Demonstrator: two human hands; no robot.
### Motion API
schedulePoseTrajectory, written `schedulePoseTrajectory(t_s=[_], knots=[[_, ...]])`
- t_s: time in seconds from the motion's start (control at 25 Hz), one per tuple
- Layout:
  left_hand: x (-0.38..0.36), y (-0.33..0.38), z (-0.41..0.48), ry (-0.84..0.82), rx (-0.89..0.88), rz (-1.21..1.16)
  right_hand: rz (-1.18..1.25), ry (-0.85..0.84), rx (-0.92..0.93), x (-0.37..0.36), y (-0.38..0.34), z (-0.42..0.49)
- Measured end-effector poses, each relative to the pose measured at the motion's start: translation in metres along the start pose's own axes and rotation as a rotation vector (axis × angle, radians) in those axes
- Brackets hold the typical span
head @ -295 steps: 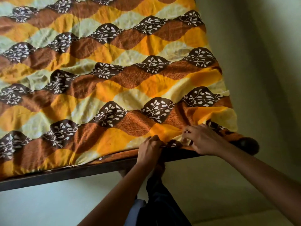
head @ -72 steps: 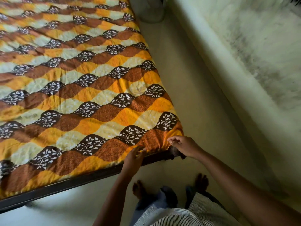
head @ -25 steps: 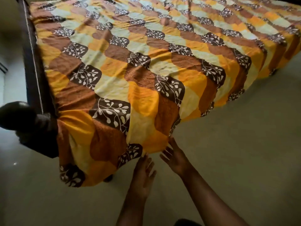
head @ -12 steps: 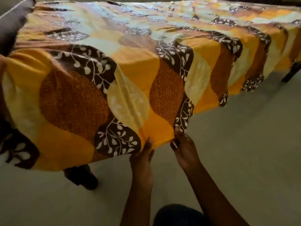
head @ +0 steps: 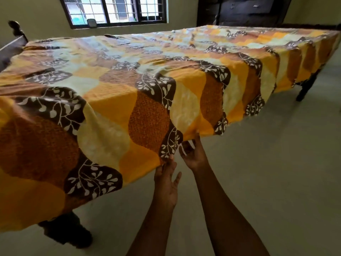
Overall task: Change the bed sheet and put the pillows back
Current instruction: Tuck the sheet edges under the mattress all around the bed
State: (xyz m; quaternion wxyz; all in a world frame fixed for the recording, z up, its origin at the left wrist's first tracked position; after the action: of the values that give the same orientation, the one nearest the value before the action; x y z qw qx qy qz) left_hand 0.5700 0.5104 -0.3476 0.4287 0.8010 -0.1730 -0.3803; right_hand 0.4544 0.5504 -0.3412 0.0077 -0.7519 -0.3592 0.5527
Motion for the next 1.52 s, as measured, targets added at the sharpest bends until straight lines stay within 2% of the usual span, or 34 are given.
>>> schedulePoseTrajectory(t_s=[0.2, 0.4, 0.48, 0.6, 0.76, 0.96, 1.04, 1.12, 1.28, 1.4, 1.52], knots=[[-0.026, -0.016, 0.014, 0.061, -0.006, 0.058, -0.065, -0.004, 0.175, 0.015, -0.04, 0.005], [-0.028, -0.033, 0.017, 0.176, 0.041, 0.185, -0.313, 0.26, 0.301, 0.037, -0.054, 0.014], [-0.027, -0.032, 0.016, 0.22, 0.022, 0.218, -0.289, 0.295, 0.298, 0.036, -0.05, 0.011], [-0.025, -0.025, 0.011, 0.12, 0.041, 0.218, -0.164, 0.234, 0.181, 0.026, -0.042, -0.003], [-0.016, -0.014, 0.001, -0.032, 0.097, 0.107, -0.134, -0.053, -0.049, 0.028, -0.009, -0.027], [0.03, 0.003, -0.007, 0.084, -0.01, -0.111, -0.268, -0.158, -0.186, 0.027, 0.026, -0.057], [0.05, 0.016, -0.012, 0.086, -0.051, -0.15, -0.32, -0.196, -0.253, 0.026, 0.042, -0.063], [0.067, 0.026, -0.019, 0.165, -0.091, -0.173, -0.367, -0.205, -0.288, 0.024, 0.057, -0.071], [0.081, 0.027, -0.041, 0.352, -0.049, -0.044, -0.455, -0.131, -0.234, 0.02, 0.07, -0.081], [0.084, 0.024, -0.049, 0.376, -0.01, 0.061, -0.5, -0.063, -0.157, 0.023, 0.072, -0.086], [0.086, 0.03, -0.057, 0.337, 0.036, 0.114, -0.563, -0.097, -0.165, 0.021, 0.074, -0.099]])
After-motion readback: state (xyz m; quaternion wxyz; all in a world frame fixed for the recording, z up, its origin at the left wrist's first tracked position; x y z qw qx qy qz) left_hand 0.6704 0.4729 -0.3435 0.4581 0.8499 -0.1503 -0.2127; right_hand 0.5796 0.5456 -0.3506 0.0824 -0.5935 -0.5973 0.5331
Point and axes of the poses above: each hand's wrist, its own z-axis towards the middle knuckle, its own x-axis out of the back of the hand, y = z × x, the point moved 1 cm from there along z, towards the middle knuckle, and after that the axes turned 13 degrees about z, right-handed, at the moved point
